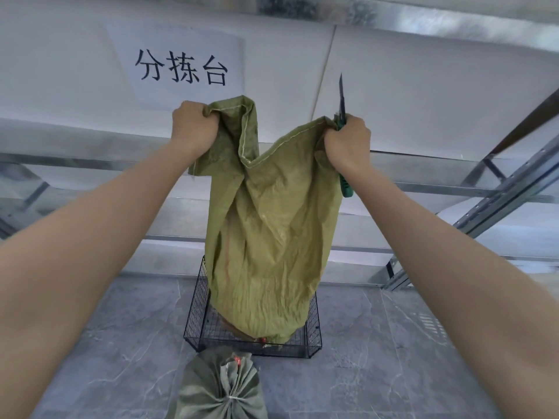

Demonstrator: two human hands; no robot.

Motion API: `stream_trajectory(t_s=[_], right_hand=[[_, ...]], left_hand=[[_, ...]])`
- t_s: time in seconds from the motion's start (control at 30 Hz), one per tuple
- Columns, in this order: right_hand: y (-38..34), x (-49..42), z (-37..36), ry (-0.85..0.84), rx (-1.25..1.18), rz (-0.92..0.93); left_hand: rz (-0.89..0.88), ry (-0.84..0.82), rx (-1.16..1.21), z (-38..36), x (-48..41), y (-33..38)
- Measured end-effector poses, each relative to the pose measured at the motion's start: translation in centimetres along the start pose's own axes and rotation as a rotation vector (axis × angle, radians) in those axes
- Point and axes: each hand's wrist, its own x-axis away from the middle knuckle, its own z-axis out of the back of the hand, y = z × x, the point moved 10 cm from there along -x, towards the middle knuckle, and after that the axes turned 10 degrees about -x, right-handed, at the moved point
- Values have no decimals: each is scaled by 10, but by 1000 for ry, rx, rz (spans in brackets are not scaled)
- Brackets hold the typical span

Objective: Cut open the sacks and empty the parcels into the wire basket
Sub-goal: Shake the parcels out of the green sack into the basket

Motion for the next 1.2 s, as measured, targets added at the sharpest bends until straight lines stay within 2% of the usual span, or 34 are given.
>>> stream_trajectory(t_s=[0.17,0.37,0.5,0.57,0.63,0.7,0.73,0.8,0.93,1.13,1.2], right_hand=[[-7,-3,3,-19,15,3],[-47,-13,30,125,-72,105],[-89,-16,55,265,-144,252],[-101,-16,60,295,-153,316],[-92,-24,43,157,-54,239],[-63,-26,12,-72,110,52],[-51,-23,1,-148,135,4],[-43,-17,-6,-182,103,-9],[-55,-18,1,-132,58,55],[-137,-11,50,202,-192,369],[-141,-14,45,149,-153,346]], left_hand=[[-10,2,7,5,-1,10],[-63,125,21,42,-10,37],[-86,259,197,81,-20,55],[-90,250,245,86,-24,61],[-60,93,169,66,-23,61],[-43,-126,-48,30,-16,54],[-47,-187,-130,17,-11,49],[-44,-208,-156,7,-5,43],[-52,-119,-128,22,-8,46],[-119,211,287,100,-27,83],[-125,169,269,95,-29,90]])
